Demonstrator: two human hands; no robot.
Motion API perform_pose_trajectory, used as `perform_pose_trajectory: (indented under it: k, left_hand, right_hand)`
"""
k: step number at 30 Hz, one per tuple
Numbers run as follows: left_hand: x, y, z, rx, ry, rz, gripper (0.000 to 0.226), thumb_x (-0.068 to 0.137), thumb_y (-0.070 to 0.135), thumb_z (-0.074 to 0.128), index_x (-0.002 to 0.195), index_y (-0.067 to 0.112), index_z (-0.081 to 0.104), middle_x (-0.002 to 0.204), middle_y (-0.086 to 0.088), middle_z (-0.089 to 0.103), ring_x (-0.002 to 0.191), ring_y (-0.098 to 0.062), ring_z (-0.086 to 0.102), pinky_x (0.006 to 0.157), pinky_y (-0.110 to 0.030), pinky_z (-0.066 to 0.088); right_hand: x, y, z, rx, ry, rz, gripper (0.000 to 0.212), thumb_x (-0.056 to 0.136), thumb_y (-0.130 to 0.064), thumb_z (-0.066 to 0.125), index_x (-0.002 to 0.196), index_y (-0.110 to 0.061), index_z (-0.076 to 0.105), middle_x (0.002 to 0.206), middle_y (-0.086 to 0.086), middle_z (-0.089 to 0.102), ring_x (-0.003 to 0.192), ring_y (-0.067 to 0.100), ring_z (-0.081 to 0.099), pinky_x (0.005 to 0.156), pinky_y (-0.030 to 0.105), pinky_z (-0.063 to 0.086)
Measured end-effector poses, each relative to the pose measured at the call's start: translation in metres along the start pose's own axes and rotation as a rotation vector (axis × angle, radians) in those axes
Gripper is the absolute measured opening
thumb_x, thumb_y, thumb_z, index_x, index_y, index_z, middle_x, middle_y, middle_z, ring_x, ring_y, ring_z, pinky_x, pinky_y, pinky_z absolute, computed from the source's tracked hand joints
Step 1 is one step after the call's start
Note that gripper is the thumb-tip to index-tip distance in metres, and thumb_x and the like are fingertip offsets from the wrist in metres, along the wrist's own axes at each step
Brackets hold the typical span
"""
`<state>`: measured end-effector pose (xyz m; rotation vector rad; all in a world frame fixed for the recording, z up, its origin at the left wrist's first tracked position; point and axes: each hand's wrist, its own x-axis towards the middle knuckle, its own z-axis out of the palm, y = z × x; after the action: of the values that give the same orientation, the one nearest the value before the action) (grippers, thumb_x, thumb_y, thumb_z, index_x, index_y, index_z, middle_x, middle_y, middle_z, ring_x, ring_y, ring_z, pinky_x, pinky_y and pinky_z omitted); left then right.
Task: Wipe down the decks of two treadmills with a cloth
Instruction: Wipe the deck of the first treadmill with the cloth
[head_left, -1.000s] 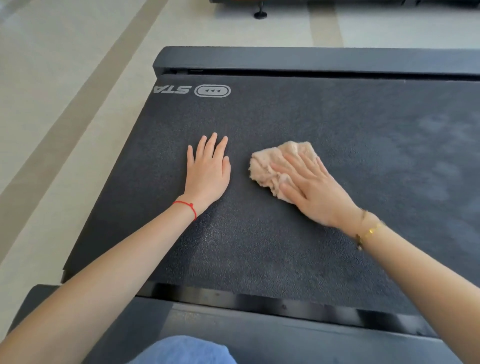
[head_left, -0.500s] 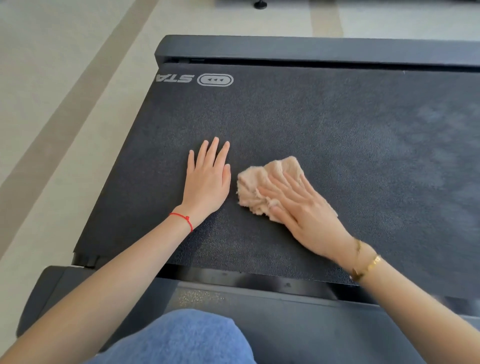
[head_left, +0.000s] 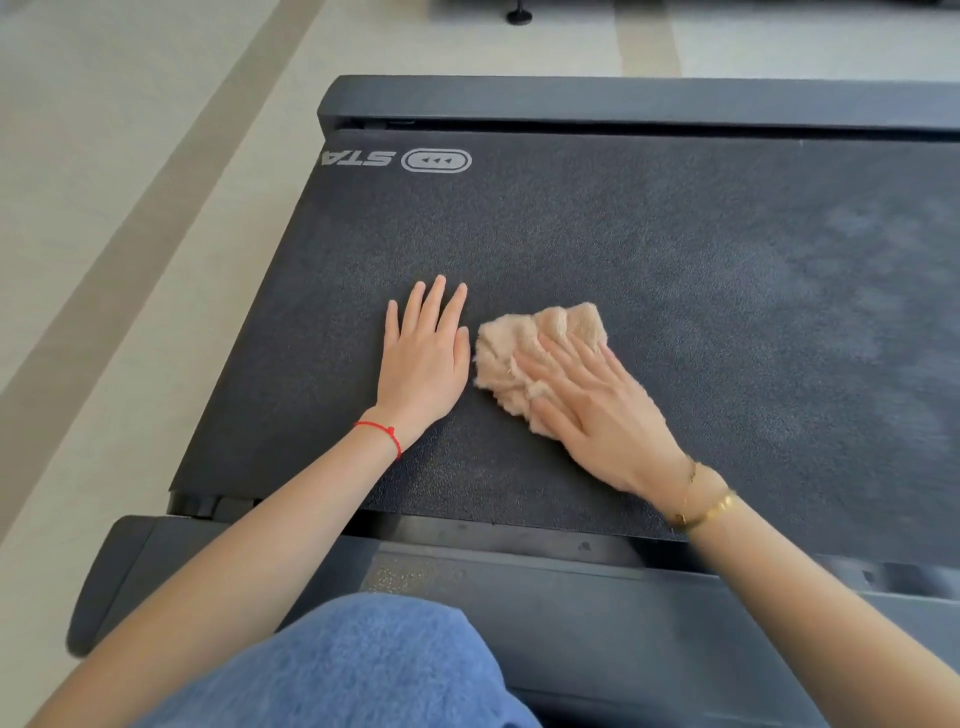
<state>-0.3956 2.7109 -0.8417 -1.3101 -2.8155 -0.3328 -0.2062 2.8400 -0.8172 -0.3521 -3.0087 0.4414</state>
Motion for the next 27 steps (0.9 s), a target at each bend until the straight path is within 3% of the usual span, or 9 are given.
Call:
perform_pose_trajectory:
  k: [6,11,15,18,23,27]
  left_hand:
    - [0.000,0.000,-0.001,-0.004,0.005,0.003,0.053,0.105,0.030,0.025,0.157,0.020,0.018,0.165,-0.006,0.014,0.152,-0.025,0.007,0.123,-0.050,0.006]
    - [-0.001,0.001,-0.002,-0.006,-0.001,-0.002,0.053,0.105,0.030,0.025,0.157,0.021,0.018,0.165,-0.005,0.014,0.152,-0.025,0.007,0.123,-0.049,0.006]
    - [-0.002,0.001,-0.003,-0.007,0.002,-0.003,0.053,0.106,0.030,0.025,0.157,0.020,0.018,0.165,-0.005,0.014,0.152,-0.025,0.007,0.123,-0.050,0.007]
    - [-0.002,0.001,-0.003,-0.005,0.000,0.001,0.053,0.106,0.030,0.024,0.157,0.020,0.018,0.165,-0.005,0.014,0.152,-0.025,0.007,0.123,-0.050,0.007]
    - [-0.001,0.000,-0.003,-0.003,0.000,0.001,0.053,0.106,0.030,0.024,0.157,0.020,0.018,0.165,-0.006,0.014,0.152,-0.025,0.008,0.123,-0.051,0.007]
    - [0.001,0.001,-0.003,-0.011,-0.023,-0.005,0.054,0.105,0.030,0.025,0.157,0.020,0.017,0.165,-0.006,0.012,0.152,-0.026,0.006,0.122,-0.053,0.005]
  right_hand:
    - [-0.018,0.003,0.000,0.017,-0.080,-0.106,0.052,0.103,-0.050,0.024,0.153,-0.035,0.024,0.162,-0.009,0.016,0.151,0.013,0.002,0.123,0.039,0.004]
    - [0.016,0.019,-0.006,-0.046,-0.029,0.096,0.055,0.101,-0.048,0.037,0.153,-0.034,0.023,0.163,-0.003,0.013,0.151,0.019,0.001,0.123,0.040,0.001]
    - [-0.006,-0.002,-0.002,-0.018,0.026,0.053,0.049,0.102,-0.041,0.037,0.150,-0.030,0.033,0.160,-0.002,0.021,0.150,0.016,0.006,0.122,0.031,0.000]
    - [-0.038,-0.024,0.000,0.037,-0.020,-0.011,0.048,0.103,-0.043,0.029,0.150,-0.032,0.034,0.161,-0.007,0.018,0.149,0.011,0.001,0.121,0.026,-0.003]
    - [-0.071,-0.041,0.007,0.040,-0.090,-0.084,0.048,0.104,-0.048,0.027,0.152,-0.040,0.023,0.162,-0.012,0.013,0.151,0.011,0.000,0.123,0.035,0.002]
    - [-0.049,-0.013,0.002,-0.021,-0.042,-0.065,0.052,0.103,-0.042,0.034,0.153,-0.028,0.026,0.162,-0.002,0.015,0.151,0.017,0.002,0.123,0.041,0.004]
